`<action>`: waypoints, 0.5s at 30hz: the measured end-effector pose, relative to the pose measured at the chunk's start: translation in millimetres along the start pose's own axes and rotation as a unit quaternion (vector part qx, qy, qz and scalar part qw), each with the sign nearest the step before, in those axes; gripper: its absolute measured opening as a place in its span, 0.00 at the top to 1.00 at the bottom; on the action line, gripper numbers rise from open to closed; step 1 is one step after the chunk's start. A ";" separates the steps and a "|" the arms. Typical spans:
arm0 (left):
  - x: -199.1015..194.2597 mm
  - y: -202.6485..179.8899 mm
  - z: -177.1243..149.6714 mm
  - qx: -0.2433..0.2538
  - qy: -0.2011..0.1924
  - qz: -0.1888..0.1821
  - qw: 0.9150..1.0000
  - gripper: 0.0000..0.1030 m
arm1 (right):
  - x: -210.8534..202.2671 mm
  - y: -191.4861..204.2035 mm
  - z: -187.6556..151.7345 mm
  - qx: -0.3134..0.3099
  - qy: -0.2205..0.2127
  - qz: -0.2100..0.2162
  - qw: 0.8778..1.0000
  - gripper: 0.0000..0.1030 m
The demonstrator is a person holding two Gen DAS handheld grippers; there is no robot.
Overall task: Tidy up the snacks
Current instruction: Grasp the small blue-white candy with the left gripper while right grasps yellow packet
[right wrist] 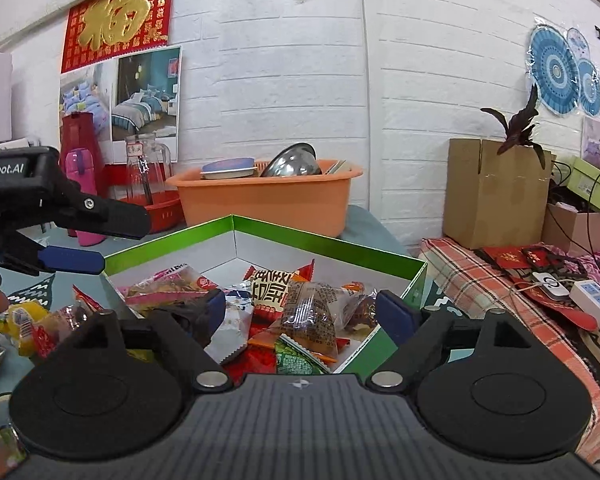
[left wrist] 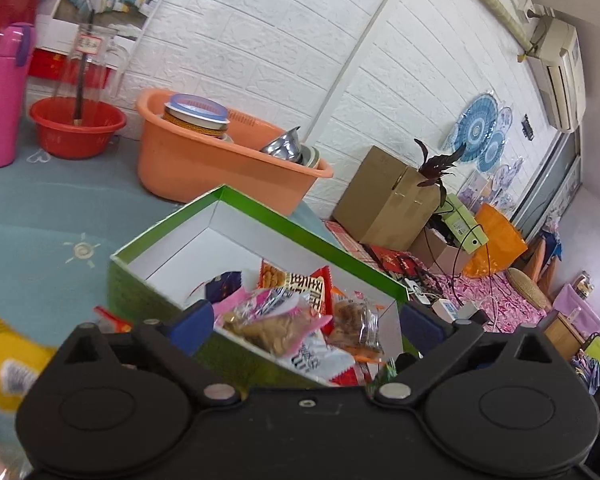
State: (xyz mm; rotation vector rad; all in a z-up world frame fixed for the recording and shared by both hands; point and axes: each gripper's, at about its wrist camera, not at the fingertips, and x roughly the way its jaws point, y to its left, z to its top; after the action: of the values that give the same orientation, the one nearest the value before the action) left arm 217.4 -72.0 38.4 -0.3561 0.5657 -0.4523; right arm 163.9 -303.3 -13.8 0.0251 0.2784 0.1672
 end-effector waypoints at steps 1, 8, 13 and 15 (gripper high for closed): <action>-9.4 -1.1 -2.2 -0.004 -0.002 0.007 1.000 0.00 | -7.1 2.6 0.6 -0.001 -0.002 0.004 1.000 0.00; -82.3 -5.2 -40.5 -0.001 -0.035 0.015 0.999 0.00 | -51.2 21.5 -2.4 -0.001 -0.005 0.037 0.999 0.00; -111.6 1.1 -79.2 -0.005 -0.019 0.032 0.999 0.00 | -71.4 35.6 -15.3 -0.004 0.014 0.066 0.998 0.00; -118.1 7.5 -93.5 -0.016 -0.006 0.041 0.999 0.00 | -76.2 42.4 -22.6 -0.008 0.024 0.076 0.997 0.00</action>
State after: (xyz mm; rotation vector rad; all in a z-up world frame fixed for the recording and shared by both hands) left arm 76.5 -25.1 12.2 -0.3647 0.5746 -0.3629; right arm 78.6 -274.2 -12.9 0.0269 0.3237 0.3212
